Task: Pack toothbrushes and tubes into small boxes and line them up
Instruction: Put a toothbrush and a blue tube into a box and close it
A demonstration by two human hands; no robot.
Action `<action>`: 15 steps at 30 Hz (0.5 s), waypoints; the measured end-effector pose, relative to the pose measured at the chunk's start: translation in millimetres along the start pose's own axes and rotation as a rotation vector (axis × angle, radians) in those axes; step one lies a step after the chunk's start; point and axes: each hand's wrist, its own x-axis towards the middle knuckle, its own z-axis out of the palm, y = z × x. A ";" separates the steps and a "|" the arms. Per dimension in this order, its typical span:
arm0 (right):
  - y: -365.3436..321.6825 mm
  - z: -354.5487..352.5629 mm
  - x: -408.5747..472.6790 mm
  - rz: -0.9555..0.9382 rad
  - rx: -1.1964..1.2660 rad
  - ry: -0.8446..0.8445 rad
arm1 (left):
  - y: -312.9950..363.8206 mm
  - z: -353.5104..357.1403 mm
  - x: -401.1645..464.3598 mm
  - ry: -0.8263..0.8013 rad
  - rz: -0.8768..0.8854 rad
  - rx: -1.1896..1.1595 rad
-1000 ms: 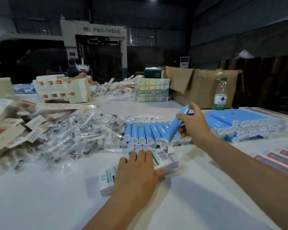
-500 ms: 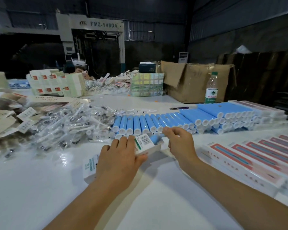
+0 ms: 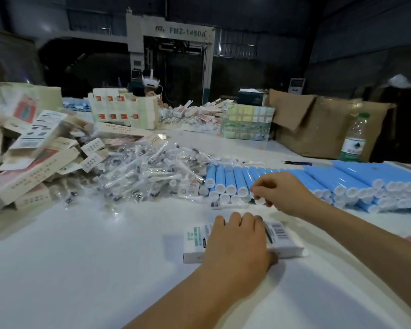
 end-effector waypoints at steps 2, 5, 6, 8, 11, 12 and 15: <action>-16.0 14.8 18.7 -0.142 -0.265 -0.174 | -0.8 0.0 -1.6 0.008 0.016 -0.013; -36.4 40.4 42.6 -0.282 -0.665 -0.412 | -3.2 0.4 -3.9 0.049 0.036 -0.032; -42.0 49.1 46.5 -0.316 -0.814 -0.475 | -3.3 0.1 -4.5 0.057 0.042 -0.038; -48.0 66.3 53.0 -0.369 -1.012 -0.557 | -4.9 0.7 -5.3 0.073 0.056 -0.042; -47.4 81.6 56.4 -0.425 -0.998 -0.555 | -8.2 1.5 -5.6 0.097 0.070 -0.027; -46.4 81.0 55.8 -0.411 -0.913 -0.550 | -8.9 1.9 -5.7 0.085 0.065 -0.037; -46.1 61.2 47.1 -0.381 -0.611 -0.390 | -11.6 0.7 -5.0 0.039 0.044 -0.044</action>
